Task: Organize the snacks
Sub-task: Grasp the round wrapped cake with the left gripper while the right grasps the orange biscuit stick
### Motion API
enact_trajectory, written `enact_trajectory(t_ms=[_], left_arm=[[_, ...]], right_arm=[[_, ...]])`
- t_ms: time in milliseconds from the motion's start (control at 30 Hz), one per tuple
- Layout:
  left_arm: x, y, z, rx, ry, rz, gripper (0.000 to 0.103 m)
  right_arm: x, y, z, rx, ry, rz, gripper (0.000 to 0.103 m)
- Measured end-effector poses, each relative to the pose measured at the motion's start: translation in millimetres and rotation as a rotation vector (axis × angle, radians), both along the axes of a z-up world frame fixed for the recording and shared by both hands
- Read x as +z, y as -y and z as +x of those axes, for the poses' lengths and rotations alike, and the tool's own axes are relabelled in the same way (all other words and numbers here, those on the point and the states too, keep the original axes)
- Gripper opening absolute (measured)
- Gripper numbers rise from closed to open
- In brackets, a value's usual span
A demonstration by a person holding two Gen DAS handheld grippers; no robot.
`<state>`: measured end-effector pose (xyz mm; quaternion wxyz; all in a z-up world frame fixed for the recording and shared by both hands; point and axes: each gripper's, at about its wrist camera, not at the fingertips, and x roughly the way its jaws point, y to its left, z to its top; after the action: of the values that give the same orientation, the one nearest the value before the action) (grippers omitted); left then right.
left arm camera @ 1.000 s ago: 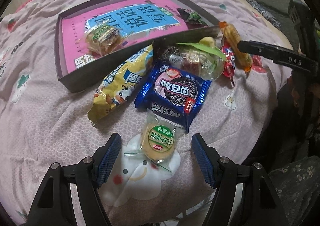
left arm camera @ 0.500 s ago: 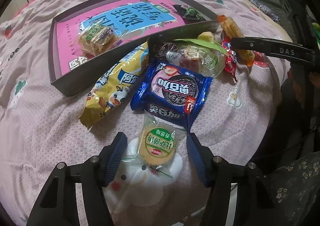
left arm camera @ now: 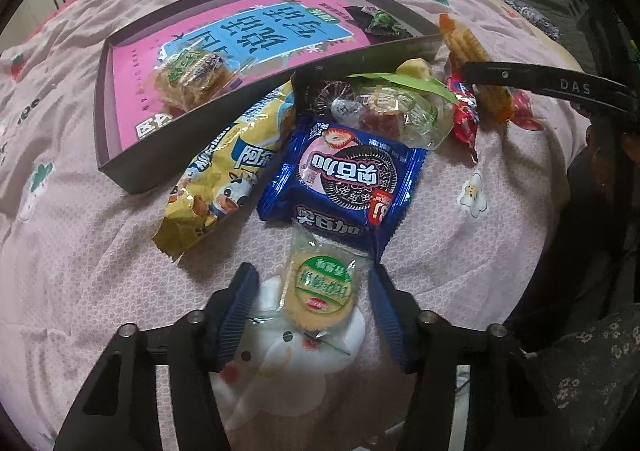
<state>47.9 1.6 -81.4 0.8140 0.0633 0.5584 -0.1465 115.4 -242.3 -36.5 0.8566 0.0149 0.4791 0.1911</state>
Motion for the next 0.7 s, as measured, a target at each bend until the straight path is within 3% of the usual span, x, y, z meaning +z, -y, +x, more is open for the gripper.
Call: enact_trajectory(t_ms=[700], left_arm=[[29,-16,-9,0.073,0.038,-0.082,0.043]], right_arm=[[16,6,-6,0.008,0.038,0.096,0.035]])
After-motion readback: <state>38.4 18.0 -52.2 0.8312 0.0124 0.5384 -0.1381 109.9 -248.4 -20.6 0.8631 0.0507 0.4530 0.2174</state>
